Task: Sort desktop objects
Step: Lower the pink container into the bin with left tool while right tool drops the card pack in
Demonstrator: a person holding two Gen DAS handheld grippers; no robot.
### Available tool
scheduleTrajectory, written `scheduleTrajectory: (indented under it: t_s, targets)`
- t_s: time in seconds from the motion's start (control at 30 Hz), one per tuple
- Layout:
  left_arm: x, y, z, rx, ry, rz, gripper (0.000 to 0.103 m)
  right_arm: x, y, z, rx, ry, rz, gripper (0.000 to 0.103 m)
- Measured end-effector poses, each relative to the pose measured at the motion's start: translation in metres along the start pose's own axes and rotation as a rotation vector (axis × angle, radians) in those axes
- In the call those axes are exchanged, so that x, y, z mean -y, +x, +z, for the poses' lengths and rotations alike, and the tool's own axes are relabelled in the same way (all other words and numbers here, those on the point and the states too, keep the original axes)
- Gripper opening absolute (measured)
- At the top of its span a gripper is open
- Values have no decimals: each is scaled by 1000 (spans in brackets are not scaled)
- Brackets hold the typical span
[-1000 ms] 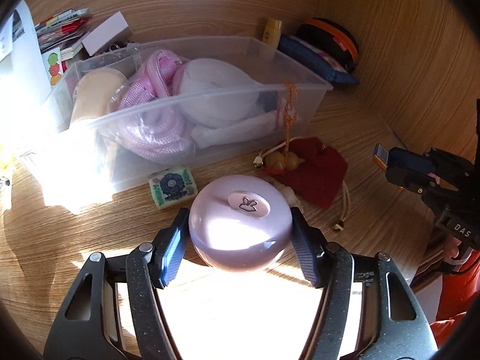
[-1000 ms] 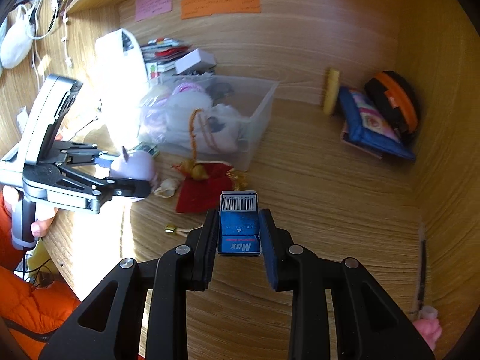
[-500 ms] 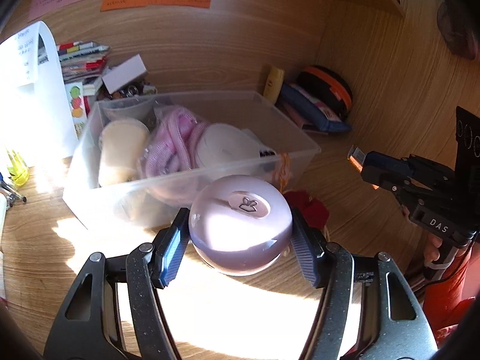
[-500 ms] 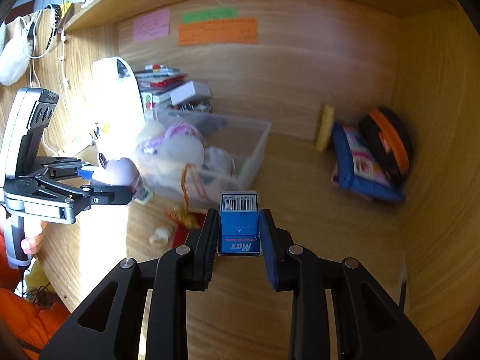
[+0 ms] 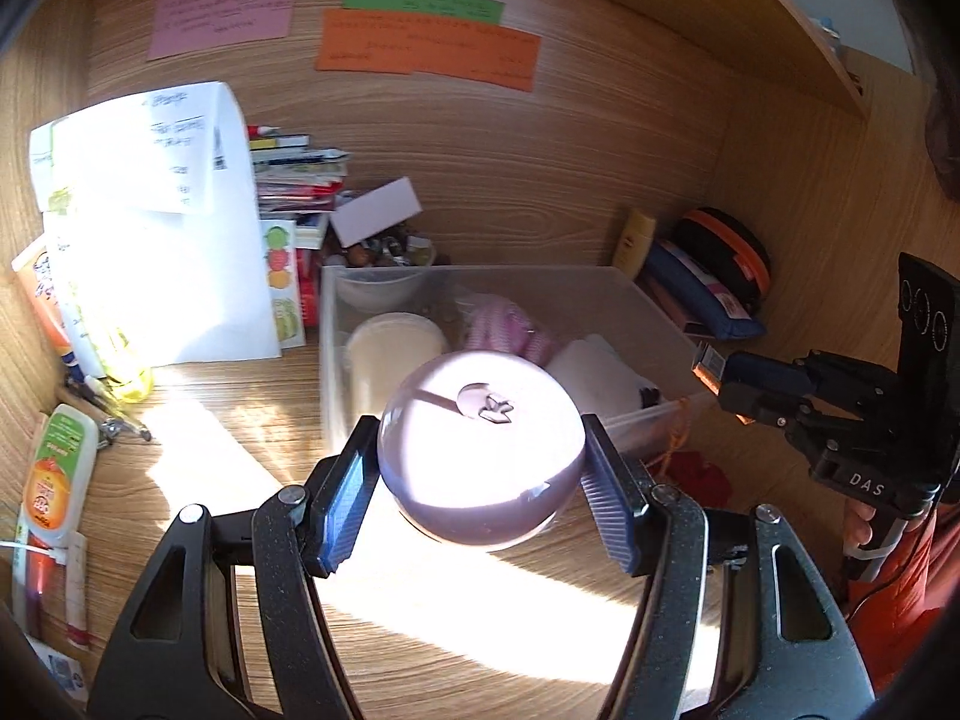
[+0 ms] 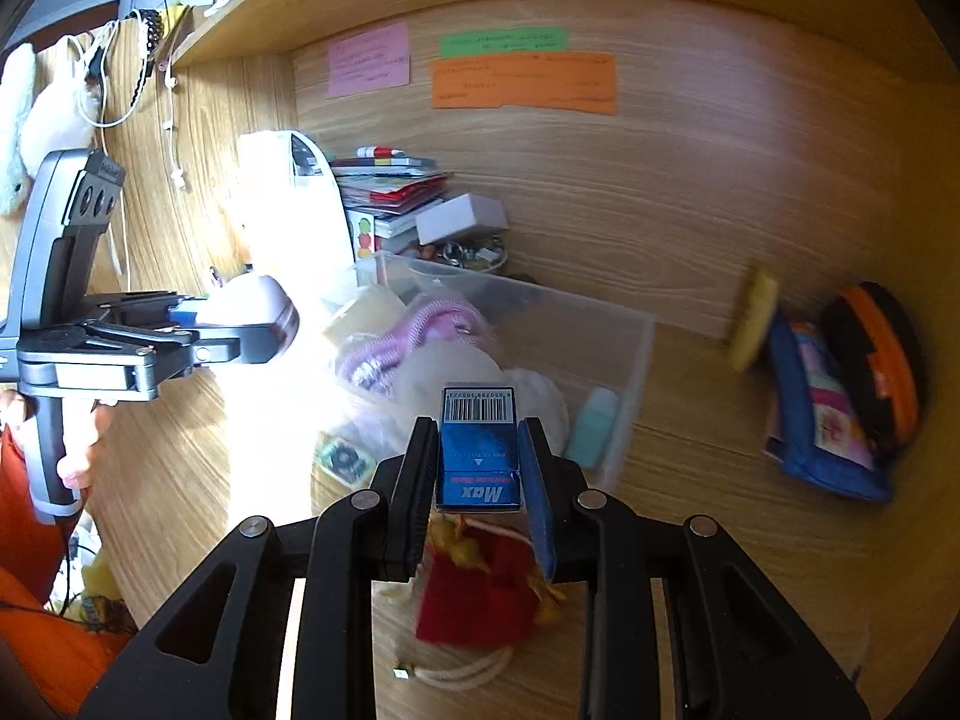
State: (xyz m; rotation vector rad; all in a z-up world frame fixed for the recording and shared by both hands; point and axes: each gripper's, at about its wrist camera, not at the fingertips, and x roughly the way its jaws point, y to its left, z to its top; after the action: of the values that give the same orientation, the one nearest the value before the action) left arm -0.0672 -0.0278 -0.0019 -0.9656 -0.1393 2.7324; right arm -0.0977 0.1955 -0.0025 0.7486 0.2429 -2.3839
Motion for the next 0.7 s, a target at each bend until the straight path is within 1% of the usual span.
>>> scheduleTrajectory:
  t_s: [0.17, 0.3, 0.43, 0.7]
  targets:
    - [-17, 1, 4, -15, -4, 40, 64, 4, 19, 13, -7, 19, 24, 25]
    - [-23, 6, 10, -10, -3, 37, 64, 12, 26, 21, -15, 42, 20, 25]
    - [-22, 16, 19, -15, -4, 7, 64, 20, 29, 27, -14, 55, 3, 25]
    - [-8, 46, 38, -49, 19, -56, 64, 38, 36, 38, -21, 80, -10, 25]
